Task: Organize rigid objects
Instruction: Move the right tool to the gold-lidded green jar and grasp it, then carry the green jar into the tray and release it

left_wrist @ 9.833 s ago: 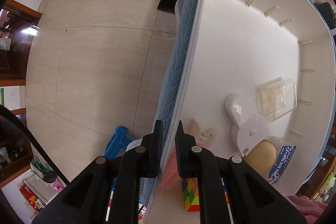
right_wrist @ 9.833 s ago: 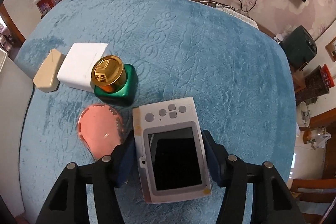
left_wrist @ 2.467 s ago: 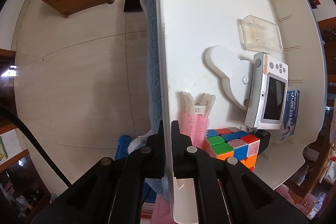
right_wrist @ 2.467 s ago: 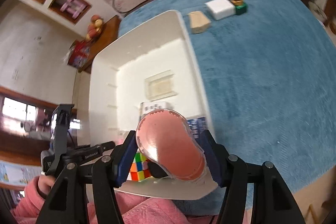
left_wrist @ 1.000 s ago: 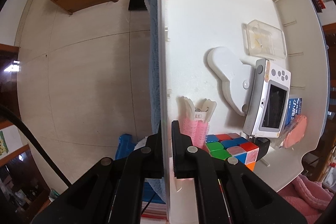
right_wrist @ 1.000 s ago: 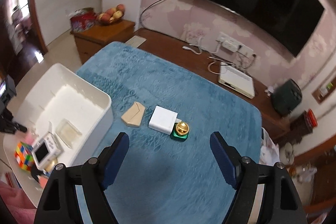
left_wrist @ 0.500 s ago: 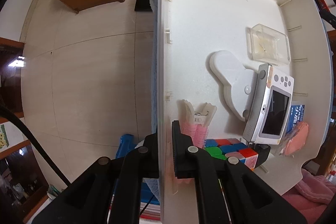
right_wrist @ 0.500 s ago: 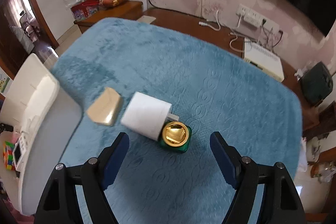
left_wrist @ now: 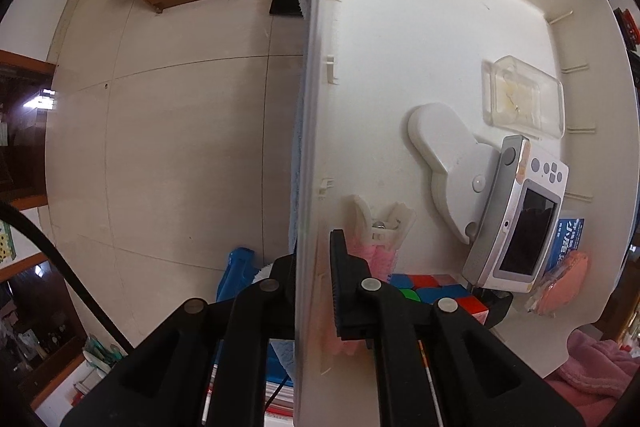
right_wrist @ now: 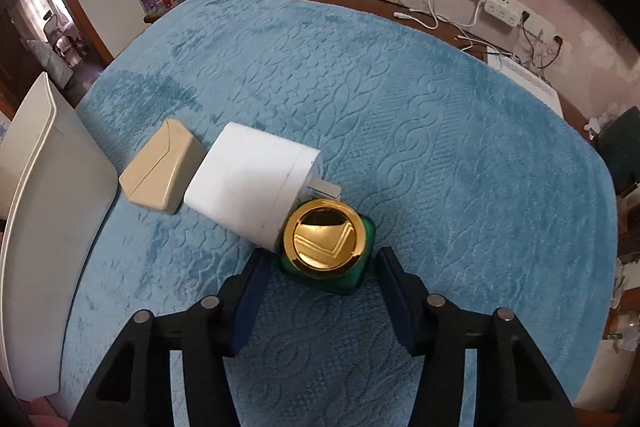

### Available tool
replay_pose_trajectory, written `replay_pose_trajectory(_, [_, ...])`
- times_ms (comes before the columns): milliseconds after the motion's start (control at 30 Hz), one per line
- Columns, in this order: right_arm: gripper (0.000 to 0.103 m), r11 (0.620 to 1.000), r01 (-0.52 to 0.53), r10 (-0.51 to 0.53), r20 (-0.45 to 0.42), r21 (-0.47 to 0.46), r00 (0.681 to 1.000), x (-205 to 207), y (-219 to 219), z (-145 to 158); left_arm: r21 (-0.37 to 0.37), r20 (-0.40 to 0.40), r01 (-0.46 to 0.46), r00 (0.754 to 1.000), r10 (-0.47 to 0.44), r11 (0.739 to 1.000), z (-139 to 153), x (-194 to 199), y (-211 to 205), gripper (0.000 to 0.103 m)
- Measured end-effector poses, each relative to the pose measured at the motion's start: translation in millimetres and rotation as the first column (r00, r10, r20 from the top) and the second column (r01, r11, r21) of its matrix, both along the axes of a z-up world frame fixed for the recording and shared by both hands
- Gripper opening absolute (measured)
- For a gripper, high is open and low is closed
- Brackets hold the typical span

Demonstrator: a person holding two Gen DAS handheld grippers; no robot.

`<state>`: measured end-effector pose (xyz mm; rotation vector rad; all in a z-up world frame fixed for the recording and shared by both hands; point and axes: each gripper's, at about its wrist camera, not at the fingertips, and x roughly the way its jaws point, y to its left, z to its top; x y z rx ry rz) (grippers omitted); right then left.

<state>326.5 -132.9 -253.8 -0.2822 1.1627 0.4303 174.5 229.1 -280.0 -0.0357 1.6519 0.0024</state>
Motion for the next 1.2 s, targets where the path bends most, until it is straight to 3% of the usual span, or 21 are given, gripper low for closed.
replay_pose_trajectory(133, [0.052, 1.000, 0.006, -0.006, 0.000, 0.005, 1.000, 2, 2, -1, 0.007, 0.000, -0.003, 1.000, 0.003, 1.000, -2, -2, 0, 0.008])
replay_pose_trajectory(233, [0.044, 0.999, 0.039, -0.039, -0.003, 0.015, 0.999, 5, -3, 0, 0.009, 0.001, -0.009, 1.000, 0.009, 1.000, -3, -2, -1, 0.008])
replay_pose_trajectory(400, [0.043, 0.994, 0.099, -0.098, -0.030, 0.041, 0.995, 2, -7, 1, 0.017, 0.004, -0.009, 1.000, 0.009, 1.000, -2, -3, -1, 0.008])
replay_pose_trajectory(700, [0.043, 0.978, 0.208, -0.206, -0.101, 0.003, 0.973, -49, 0, 0, 0.031, 0.006, -0.018, 1.000, 0.018, 0.999, -2, -6, -4, 0.009])
replay_pose_trajectory(1033, [0.043, 0.908, 0.415, -0.416, -0.251, -0.059, 0.874, -125, 4, -2, 0.036, -0.013, -0.006, 1.000, 0.007, 0.999, -3, -3, -6, 0.010])
replay_pose_trajectory(1200, [0.043, 0.860, 0.508, -0.490, -0.347, -0.047, 0.799, -156, 9, -1, 0.021, -0.026, 0.016, 1.000, -0.016, 1.000, -4, -2, -6, 0.010])
